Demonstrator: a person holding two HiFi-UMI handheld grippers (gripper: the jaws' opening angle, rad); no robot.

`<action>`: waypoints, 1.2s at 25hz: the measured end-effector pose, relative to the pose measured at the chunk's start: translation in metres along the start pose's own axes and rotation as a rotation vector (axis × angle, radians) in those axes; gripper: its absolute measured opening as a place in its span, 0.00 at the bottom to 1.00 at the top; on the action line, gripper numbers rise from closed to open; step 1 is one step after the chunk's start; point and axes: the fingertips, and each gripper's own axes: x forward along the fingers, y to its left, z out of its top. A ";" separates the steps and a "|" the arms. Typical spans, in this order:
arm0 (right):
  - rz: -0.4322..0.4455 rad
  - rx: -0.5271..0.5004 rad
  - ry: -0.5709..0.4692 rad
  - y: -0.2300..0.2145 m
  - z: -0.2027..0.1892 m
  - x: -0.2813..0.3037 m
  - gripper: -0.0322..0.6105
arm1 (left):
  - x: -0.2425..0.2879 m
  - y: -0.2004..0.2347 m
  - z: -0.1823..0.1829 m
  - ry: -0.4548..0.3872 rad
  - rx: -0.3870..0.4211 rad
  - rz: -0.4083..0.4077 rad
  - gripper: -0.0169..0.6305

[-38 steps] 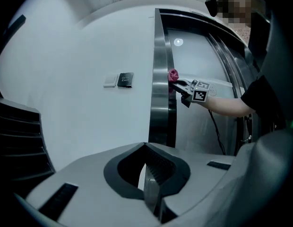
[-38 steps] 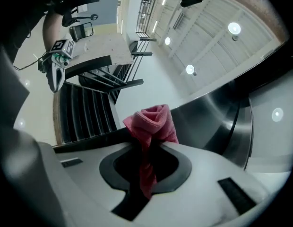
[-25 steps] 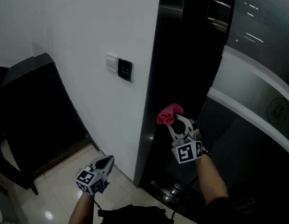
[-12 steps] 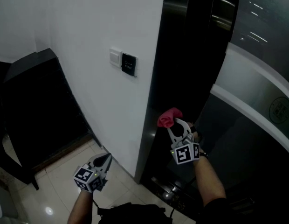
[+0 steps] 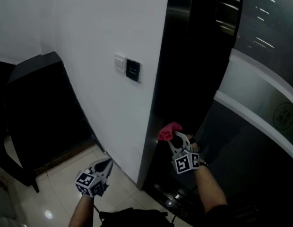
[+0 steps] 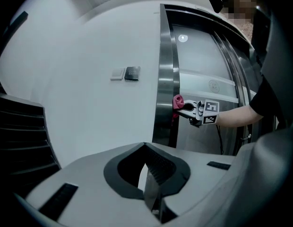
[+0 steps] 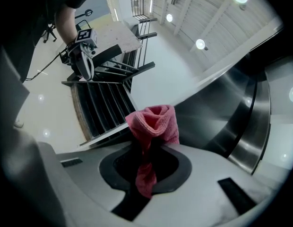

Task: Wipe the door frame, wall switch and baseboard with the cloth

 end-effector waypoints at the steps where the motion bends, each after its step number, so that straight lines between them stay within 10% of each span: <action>1: 0.007 0.007 0.002 0.004 -0.002 0.001 0.13 | 0.000 0.001 0.000 0.000 -0.001 0.003 0.01; 30: 0.129 0.146 0.095 0.107 -0.050 0.005 0.13 | 0.006 0.014 -0.022 0.044 -0.051 0.016 0.01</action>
